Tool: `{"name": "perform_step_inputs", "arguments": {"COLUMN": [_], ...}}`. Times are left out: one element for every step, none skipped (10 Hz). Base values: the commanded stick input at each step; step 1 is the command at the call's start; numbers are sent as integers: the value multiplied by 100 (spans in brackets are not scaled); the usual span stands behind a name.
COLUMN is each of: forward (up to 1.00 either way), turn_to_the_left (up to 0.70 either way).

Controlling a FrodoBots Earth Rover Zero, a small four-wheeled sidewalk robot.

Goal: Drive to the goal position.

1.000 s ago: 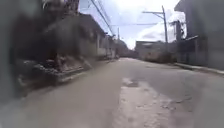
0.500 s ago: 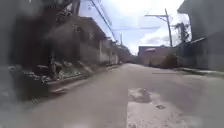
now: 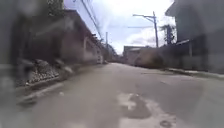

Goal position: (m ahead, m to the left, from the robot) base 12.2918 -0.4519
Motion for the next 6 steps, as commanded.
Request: {"name": "perform_step_inputs", "arguments": {"forward": [100,100,100,100,100,100], "turn_to_the_left": [0,0,0,-40,-38,-8]}}
